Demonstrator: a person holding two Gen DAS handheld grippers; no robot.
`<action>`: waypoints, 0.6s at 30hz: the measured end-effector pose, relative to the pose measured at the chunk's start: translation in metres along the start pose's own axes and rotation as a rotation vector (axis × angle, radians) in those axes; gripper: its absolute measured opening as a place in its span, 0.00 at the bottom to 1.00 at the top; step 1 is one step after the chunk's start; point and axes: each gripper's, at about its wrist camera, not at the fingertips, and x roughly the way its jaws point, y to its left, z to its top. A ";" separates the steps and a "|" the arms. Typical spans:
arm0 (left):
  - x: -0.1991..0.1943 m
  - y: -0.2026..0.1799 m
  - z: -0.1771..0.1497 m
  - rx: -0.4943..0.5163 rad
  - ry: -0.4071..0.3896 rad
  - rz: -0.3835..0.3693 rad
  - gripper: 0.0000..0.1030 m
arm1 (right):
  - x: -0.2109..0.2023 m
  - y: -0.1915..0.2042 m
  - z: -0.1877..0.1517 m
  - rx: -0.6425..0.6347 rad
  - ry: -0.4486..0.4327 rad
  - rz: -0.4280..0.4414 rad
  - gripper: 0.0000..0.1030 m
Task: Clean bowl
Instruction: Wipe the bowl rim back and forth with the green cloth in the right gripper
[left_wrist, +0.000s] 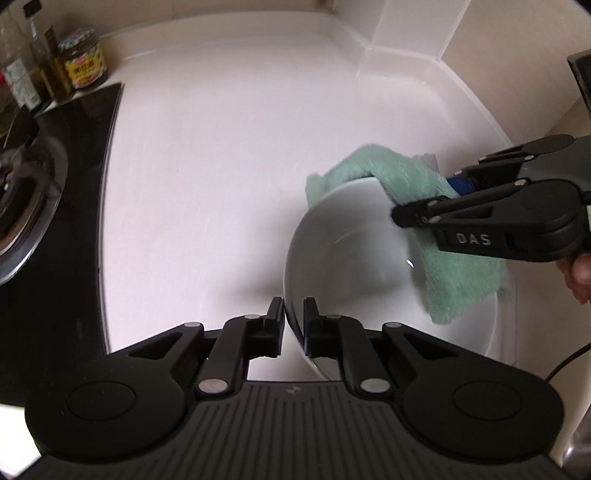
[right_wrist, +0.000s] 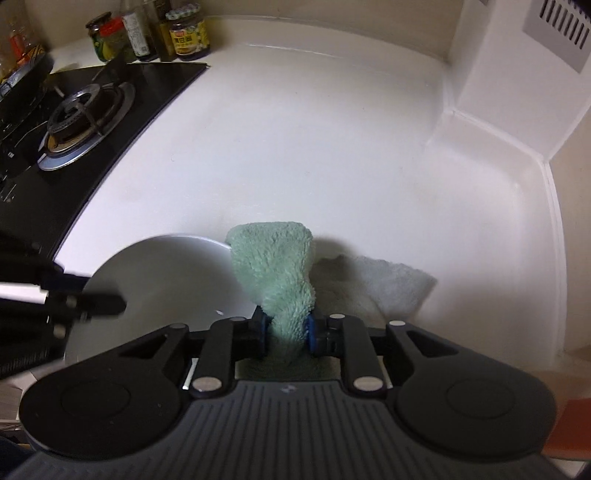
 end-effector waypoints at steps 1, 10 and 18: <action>0.001 0.001 0.001 -0.004 0.001 0.001 0.08 | 0.001 0.004 0.000 -0.016 -0.005 -0.006 0.20; 0.008 0.006 0.015 0.116 -0.041 0.017 0.04 | 0.018 0.053 0.047 -0.763 -0.035 0.185 0.21; 0.008 0.012 0.015 0.109 -0.072 0.055 0.10 | 0.025 0.090 0.071 -1.042 -0.029 0.312 0.20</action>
